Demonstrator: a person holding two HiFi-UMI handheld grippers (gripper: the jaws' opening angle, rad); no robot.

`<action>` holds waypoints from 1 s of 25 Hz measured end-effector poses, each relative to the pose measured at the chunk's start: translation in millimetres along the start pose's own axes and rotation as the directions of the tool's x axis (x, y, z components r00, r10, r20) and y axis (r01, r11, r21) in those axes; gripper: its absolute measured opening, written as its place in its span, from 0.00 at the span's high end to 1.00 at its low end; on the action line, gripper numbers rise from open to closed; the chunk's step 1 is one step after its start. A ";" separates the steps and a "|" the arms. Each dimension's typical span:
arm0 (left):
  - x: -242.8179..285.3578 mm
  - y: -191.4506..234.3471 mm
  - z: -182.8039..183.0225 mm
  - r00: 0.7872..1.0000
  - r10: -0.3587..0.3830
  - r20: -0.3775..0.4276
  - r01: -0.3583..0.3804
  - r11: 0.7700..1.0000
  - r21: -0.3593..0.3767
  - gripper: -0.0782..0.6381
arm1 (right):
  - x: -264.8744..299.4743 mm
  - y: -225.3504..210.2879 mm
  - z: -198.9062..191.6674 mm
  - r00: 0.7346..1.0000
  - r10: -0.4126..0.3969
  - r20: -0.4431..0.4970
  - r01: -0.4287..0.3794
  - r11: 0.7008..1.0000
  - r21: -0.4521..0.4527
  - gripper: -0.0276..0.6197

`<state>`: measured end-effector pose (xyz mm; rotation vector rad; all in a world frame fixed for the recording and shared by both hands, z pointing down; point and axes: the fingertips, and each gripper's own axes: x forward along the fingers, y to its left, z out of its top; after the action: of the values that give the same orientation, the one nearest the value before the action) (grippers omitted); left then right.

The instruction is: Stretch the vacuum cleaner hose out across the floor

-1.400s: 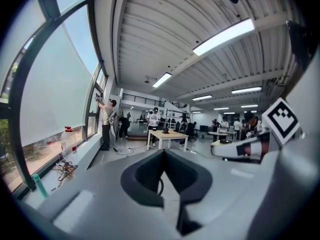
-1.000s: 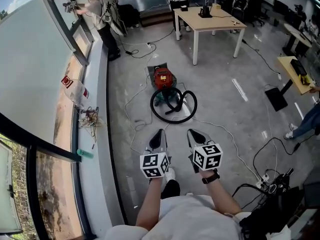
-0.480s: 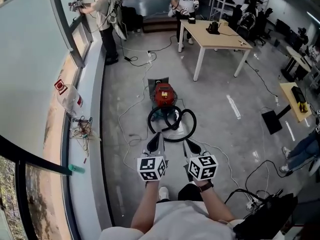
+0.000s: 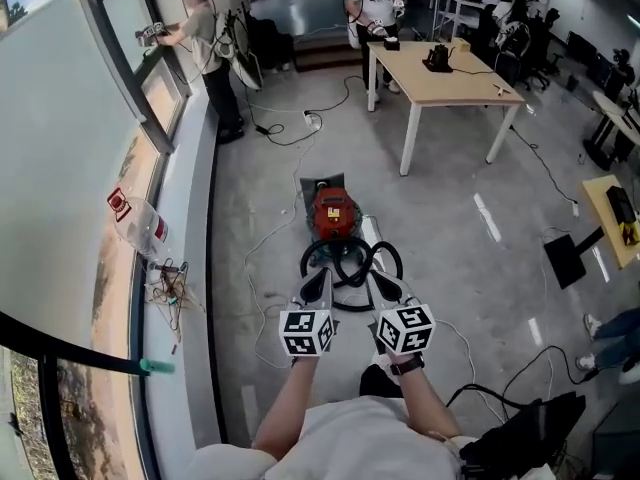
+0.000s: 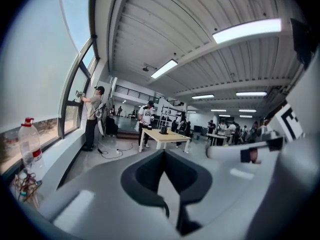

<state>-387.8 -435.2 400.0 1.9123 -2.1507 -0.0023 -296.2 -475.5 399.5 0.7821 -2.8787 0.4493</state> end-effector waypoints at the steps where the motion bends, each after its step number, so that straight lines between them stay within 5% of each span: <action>1: 19.6 -1.9 11.7 1.000 0.006 0.008 -0.006 1.000 0.018 0.89 | 15.0 -18.0 18.0 1.000 0.002 0.023 -0.002 1.000 0.002 0.96; 6: 102.0 -6.5 44.6 0.998 0.042 0.049 -0.043 0.999 0.020 0.89 | 60.4 -87.0 80.1 0.992 0.024 0.121 -0.020 0.999 -0.034 0.96; 18: 239.6 -33.9 -35.4 0.981 -0.024 -0.194 0.030 0.999 0.030 0.89 | 105.6 -228.8 -12.2 0.986 -0.095 -0.138 0.109 0.989 0.100 0.96; 25: 296.8 -5.3 -102.6 0.923 -0.083 -0.377 0.088 0.996 -0.006 0.89 | 132.7 -257.4 -91.6 0.938 -0.157 -0.311 0.222 0.957 0.188 0.96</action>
<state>-391.5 -707.9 555.6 1.8326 -1.8145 0.3350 -274.7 -721.1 576.9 0.9290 -2.4785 0.7962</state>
